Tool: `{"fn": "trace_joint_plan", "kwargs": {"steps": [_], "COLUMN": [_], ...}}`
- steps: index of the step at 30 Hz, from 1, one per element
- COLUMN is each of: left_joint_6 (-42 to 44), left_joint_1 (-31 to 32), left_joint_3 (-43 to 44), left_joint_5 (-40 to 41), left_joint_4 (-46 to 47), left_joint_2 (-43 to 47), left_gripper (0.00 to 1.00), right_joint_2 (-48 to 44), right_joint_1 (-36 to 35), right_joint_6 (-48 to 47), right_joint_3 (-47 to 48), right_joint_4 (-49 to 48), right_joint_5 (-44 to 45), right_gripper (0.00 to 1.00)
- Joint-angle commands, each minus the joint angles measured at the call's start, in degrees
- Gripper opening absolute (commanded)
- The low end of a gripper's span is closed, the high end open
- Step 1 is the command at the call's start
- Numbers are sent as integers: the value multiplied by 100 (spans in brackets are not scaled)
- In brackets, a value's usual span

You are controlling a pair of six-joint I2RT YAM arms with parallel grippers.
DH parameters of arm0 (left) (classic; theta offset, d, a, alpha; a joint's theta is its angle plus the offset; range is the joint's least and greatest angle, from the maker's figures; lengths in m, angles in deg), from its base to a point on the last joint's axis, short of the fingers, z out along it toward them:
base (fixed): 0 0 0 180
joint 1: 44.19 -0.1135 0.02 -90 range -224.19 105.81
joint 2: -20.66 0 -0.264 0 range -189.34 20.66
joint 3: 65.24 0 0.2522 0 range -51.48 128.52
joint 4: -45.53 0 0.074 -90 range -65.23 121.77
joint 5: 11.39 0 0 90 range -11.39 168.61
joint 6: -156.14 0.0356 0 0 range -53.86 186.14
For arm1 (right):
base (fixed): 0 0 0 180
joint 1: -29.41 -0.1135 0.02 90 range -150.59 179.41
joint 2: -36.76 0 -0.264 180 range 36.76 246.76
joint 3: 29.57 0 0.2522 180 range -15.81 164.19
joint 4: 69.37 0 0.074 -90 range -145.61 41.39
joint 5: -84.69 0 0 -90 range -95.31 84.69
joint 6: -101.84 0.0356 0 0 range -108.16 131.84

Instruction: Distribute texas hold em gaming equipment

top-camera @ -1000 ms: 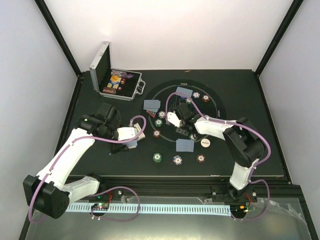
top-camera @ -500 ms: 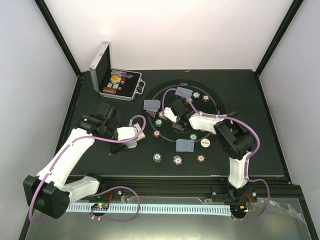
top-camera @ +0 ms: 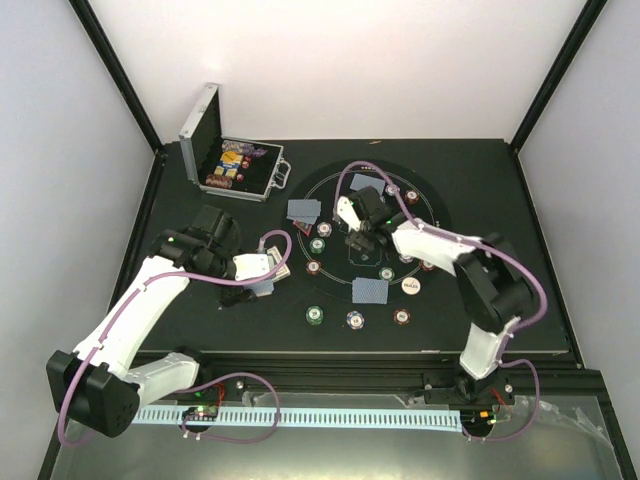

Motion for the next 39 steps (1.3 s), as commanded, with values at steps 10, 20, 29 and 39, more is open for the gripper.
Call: {"fn": "trace_joint_plan", "kwargs": {"steps": [10,20,29,39], "left_joint_6": [56,16,-27,-36], "left_joint_1": [-44,-44,-39,-43], "left_joint_3": [196,310,357,383], "left_joint_5": [-157,-231,-314,-342], "left_joint_4": [-155,-159,-149,-159], "left_joint_2": [130,73,11,-25], "left_gripper": [2,2,1,1], "right_joint_2": [-2105,-2607,-2055,-1219], "right_joint_1": [895,-152,-1096,-1740], "right_joint_6": [4863,7315,9193,9858], "right_joint_3": [636,-796,-1602,-1224], "right_joint_4": [-139,-1063,-2589,-3448], "right_joint_5": [-3564,-4819,-5248,-5579], "right_gripper": [100,100,90,79]}}
